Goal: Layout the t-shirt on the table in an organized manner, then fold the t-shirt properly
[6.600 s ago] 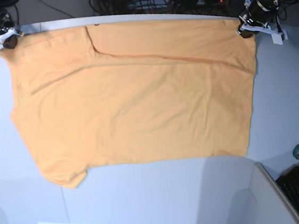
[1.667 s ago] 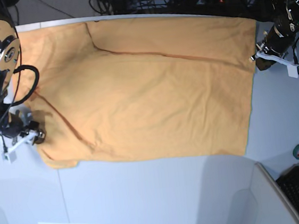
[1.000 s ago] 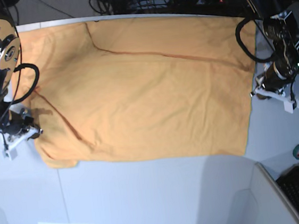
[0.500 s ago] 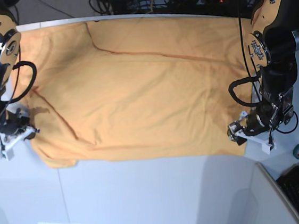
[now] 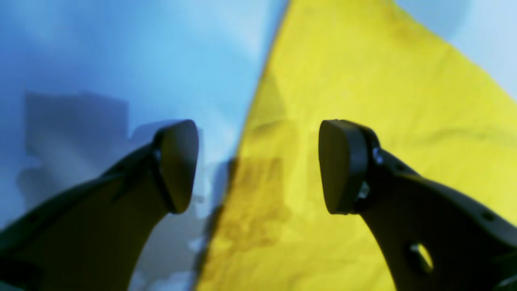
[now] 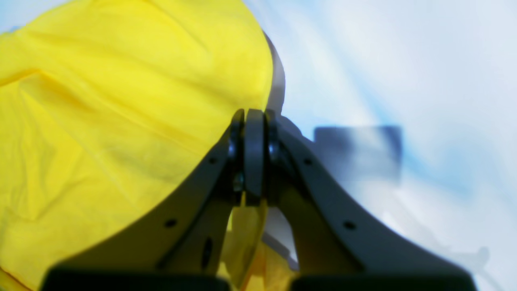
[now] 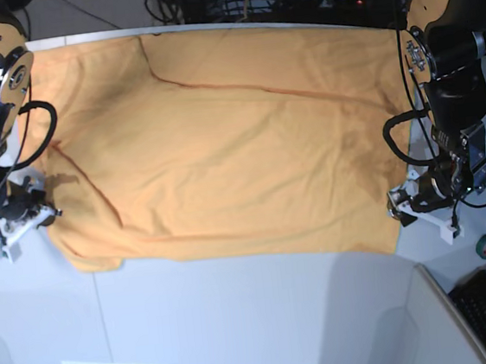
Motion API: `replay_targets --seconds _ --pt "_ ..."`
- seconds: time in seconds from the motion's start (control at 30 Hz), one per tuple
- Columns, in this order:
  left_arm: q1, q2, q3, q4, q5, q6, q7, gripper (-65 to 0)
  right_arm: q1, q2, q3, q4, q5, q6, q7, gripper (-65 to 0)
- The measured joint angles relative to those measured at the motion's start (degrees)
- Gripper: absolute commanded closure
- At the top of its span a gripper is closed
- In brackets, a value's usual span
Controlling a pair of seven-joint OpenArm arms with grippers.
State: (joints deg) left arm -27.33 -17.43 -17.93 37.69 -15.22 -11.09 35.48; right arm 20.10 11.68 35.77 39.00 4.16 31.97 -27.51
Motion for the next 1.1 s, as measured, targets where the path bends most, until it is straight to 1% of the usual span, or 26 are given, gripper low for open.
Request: replay_targets --seconds 0.03,0.07,0.13,0.27,0.33,0.53,0.57,0.6,0.63,0.67,0.73,0.8,0.83,0.87,1.0,1.03,1.1 --pt "0.0 0.0 0.0 0.9 0.0 2.3 -0.2 -44.1 0.0 -0.2 0.0 0.0 -0.1 0.0 0.1 0.0" --pt "0.0 0.0 0.0 1.2 0.0 2.9 -0.5 -44.1 0.0 -0.2 0.0 0.0 -0.1 0.0 0.1 0.0" --pt "0.0 0.0 0.6 1.0 0.0 3.0 -0.5 -44.1 0.0 -0.2 0.0 0.0 -0.1 0.0 0.1 0.0" --pt "0.5 0.3 0.7 -3.0 0.2 3.3 -0.2 -44.1 0.0 -0.2 0.0 0.0 0.0 0.0 0.1 0.0" --pt "0.7 0.5 0.7 -4.0 0.0 3.1 -2.3 -44.1 0.0 -0.2 0.0 0.0 -0.1 0.0 0.1 0.0" --pt "0.0 0.8 0.7 -5.4 -0.1 3.1 -3.4 -43.8 0.0 -0.2 0.0 0.0 -0.1 0.0 0.1 0.0" --pt "0.0 1.1 0.6 -5.3 0.1 3.0 -3.4 -43.8 0.0 -0.2 0.0 0.0 -0.1 0.0 0.1 0.0" --pt "0.0 1.4 0.6 -5.3 0.1 2.0 -3.6 -43.8 0.0 -0.2 0.0 0.0 -0.1 0.0 0.1 0.0" --pt "0.0 1.8 0.6 -5.3 0.1 0.3 -3.8 -43.8 0.0 -0.2 0.0 0.0 -0.1 0.0 0.1 0.0" --pt "0.0 2.3 0.6 -5.2 -0.1 -0.5 -4.1 -43.8 0.0 -0.2 0.0 0.0 -0.1 0.0 0.1 0.0" --pt "-0.1 3.1 0.6 -5.2 -0.2 -0.9 -4.4 -43.8 0.0 -0.2 0.0 0.0 -0.1 0.0 0.1 0.0" --pt "-0.1 3.3 0.6 -5.2 -0.2 -0.9 -4.5 -42.9 0.0 0.0 0.0 0.0 -0.1 0.0 0.0 0.0" --pt "-0.1 3.1 0.6 -5.2 -0.2 -0.9 -4.4 -40.2 0.0 0.0 0.0 0.0 -0.1 0.0 0.1 0.0" --pt "0.0 3.0 0.6 -5.2 -0.2 -0.9 -4.3 -34.9 0.0 0.1 0.0 0.0 -0.1 0.0 0.1 0.0" --pt "0.3 2.8 0.4 -5.4 -0.3 -0.9 -3.7 -2.5 0.0 0.1 0.0 0.0 -0.1 0.0 0.1 0.0" --pt "0.4 2.8 0.5 -5.4 -0.5 -0.9 -3.5 0.0 0.0 0.2 0.0 0.0 -0.1 0.0 0.1 0.0" --pt "0.4 2.8 0.6 -5.3 -0.4 -0.9 -3.3 0.0 0.0 0.1 0.0 0.0 -0.1 0.0 0.1 0.0"
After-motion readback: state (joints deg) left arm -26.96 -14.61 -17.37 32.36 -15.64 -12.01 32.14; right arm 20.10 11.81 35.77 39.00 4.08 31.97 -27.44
